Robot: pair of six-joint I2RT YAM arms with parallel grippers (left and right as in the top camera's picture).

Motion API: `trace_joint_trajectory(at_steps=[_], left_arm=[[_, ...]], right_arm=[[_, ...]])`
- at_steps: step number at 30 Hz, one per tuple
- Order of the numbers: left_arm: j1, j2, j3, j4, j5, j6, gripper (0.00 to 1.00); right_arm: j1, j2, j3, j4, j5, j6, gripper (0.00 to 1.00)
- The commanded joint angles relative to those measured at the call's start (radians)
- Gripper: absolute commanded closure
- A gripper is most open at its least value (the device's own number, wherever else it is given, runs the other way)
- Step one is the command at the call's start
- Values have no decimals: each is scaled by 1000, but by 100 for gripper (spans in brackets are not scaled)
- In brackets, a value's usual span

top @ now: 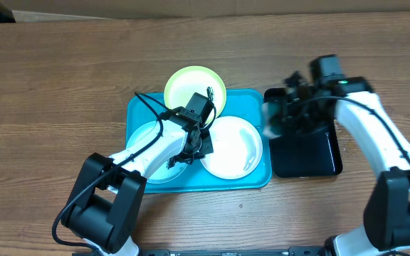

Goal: Clean dirty plates on tray and stack at the side

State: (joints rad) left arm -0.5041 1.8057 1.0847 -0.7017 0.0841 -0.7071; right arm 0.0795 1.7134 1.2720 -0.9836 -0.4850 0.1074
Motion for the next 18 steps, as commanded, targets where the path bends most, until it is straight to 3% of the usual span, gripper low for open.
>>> trace_joint_trajectory(at_steps=[1, 9, 18], left_arm=[[-10, 11, 12, 0, 18, 12, 96], [-22, 11, 12, 6, 18, 12, 96], [-34, 11, 12, 19, 13, 12, 96]], right_arm=[[-37, -17, -2, 16, 304, 13, 96], [-29, 0, -79, 78, 554, 20, 96], [-29, 0, -148, 146, 575, -16, 96]])
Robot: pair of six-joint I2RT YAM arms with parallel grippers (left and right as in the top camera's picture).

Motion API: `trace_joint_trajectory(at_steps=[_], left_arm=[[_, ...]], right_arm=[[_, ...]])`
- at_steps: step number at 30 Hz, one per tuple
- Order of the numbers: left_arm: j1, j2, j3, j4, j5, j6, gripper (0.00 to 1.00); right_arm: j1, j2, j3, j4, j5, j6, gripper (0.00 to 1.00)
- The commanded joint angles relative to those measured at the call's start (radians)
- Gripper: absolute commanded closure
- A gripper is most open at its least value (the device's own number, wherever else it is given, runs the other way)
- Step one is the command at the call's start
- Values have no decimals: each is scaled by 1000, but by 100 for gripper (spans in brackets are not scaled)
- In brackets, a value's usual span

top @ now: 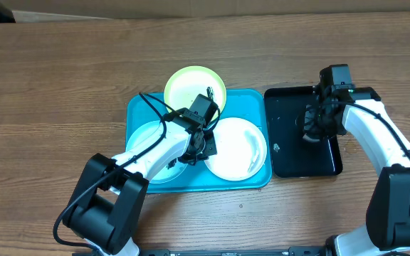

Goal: Clean dirty plates on tray and stack at the side

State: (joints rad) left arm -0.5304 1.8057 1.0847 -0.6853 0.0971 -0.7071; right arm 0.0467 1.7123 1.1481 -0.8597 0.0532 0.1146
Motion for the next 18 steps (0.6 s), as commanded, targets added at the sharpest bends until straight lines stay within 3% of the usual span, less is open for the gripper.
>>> trace_joint_trajectory(at_steps=[1, 11, 13, 16, 18], left_arm=[[-6, 11, 12, 3, 0, 12, 96], [-7, 11, 12, 7, 0, 12, 96], [-7, 11, 12, 7, -1, 13, 95], [-7, 11, 12, 6, 0, 12, 90], [-7, 11, 12, 6, 0, 12, 84]], right_arm=[[3, 2, -37, 39, 36, -45, 96], [3, 2, -111, 125, 36, -248, 94], [3, 2, -111, 130, 35, -247, 71], [4, 0, -98, 135, 31, -247, 49], [4, -5, -60, 107, 32, -246, 46]])
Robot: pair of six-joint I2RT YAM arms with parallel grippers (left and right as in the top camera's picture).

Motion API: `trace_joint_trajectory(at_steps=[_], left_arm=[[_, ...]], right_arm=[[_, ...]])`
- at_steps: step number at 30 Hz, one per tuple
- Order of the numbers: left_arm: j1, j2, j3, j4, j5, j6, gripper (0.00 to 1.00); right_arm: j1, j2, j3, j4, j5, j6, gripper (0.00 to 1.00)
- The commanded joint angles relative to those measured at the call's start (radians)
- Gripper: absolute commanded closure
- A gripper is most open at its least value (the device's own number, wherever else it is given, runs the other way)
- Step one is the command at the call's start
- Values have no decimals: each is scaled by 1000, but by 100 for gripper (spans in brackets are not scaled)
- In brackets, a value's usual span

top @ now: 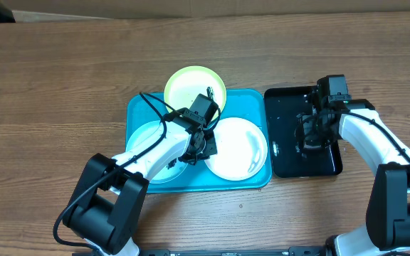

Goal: Clean dirty plates on tray and stack at the side

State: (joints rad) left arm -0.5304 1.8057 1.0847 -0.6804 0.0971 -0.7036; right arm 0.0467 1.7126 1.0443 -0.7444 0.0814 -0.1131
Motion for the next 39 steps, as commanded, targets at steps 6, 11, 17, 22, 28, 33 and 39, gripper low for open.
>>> trace_joint_trajectory(at_steps=[6, 11, 17, 22, 28, 33, 39], left_arm=[[-7, 12, 12, 2, 0, 8, 72], [-7, 12, 9, 2, 0, 8, 74], [-7, 12, 0, 9, -1, 8, 91], [5, 11, 42, -47, 8, 21, 96], [53, 11, 186, -198, 7, 81, 96], [73, 11, 278, -268, 3, 139, 96], [71, 11, 408, -333, 0, 174, 96]], right_arm=[[-13, -20, 246, -140, 7, 70, 36], [-74, -20, 295, -124, 8, 140, 33], [-161, 0, 290, -112, 6, 196, 0], [-188, 1, 290, -114, 7, 196, 0], [-188, 1, 290, -114, 7, 196, 0], [-188, 1, 290, -114, 7, 196, 0], [-188, 1, 290, -114, 7, 196, 0]])
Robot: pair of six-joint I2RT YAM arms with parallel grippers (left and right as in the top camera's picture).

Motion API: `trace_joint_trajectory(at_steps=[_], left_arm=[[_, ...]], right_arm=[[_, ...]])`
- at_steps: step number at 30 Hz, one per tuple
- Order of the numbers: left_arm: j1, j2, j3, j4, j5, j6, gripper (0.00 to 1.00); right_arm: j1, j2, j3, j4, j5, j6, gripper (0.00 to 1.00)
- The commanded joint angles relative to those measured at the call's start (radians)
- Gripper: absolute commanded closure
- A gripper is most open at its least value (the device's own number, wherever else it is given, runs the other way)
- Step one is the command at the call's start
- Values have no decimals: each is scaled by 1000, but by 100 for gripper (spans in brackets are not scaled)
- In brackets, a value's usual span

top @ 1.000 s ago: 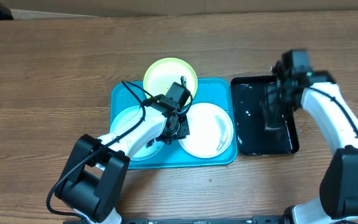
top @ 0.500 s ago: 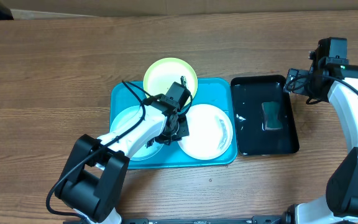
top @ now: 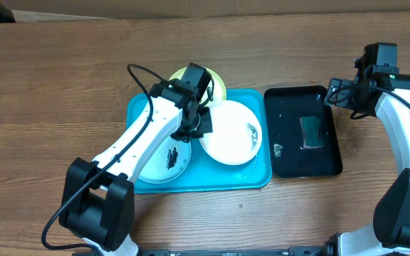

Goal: Clean dirty plates on tray and stack at the side

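Note:
A blue tray (top: 258,178) holds three plates. A yellow-green plate (top: 218,84) lies at its far edge, half hidden by my left arm. The near-left white plate (top: 155,167) carries dark crumbs. My left gripper (top: 196,129) is shut on the left rim of the right-hand white plate (top: 226,142), which has a few bits of debris near its right side and looks slightly raised. A grey-green sponge (top: 310,133) lies in the black tray (top: 290,167). My right gripper (top: 339,96) hangs over that tray's far right corner, apart from the sponge, apparently open.
A small pale scrap (top: 277,150) lies at the black tray's left edge. Bare wooden tabletop (top: 62,85) lies left of and behind both trays. A cable loops off my left arm over the blue tray's far left corner.
My right gripper has left the sponge lying in the black tray and now stands up and to the right of it. My left arm has swung back, shifting the white plate slightly and uncovering the crumbed plate.
First my right gripper was blurred at the black tray's left edge beside the white plate held by my left gripper. Then it was down in the black tray on the sponge for two moments. Now the sponge lies alone and the left gripper keeps the plate.

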State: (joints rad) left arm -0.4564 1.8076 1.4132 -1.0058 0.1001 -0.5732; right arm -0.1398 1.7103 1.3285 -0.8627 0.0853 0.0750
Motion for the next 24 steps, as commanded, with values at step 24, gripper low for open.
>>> trace_joint_trajectory(at_steps=[24], left_arm=[[-271, 10, 185, 280, -302, 48, 96]], right_arm=[[-2, 3, 6, 5, 3, 8, 0]])
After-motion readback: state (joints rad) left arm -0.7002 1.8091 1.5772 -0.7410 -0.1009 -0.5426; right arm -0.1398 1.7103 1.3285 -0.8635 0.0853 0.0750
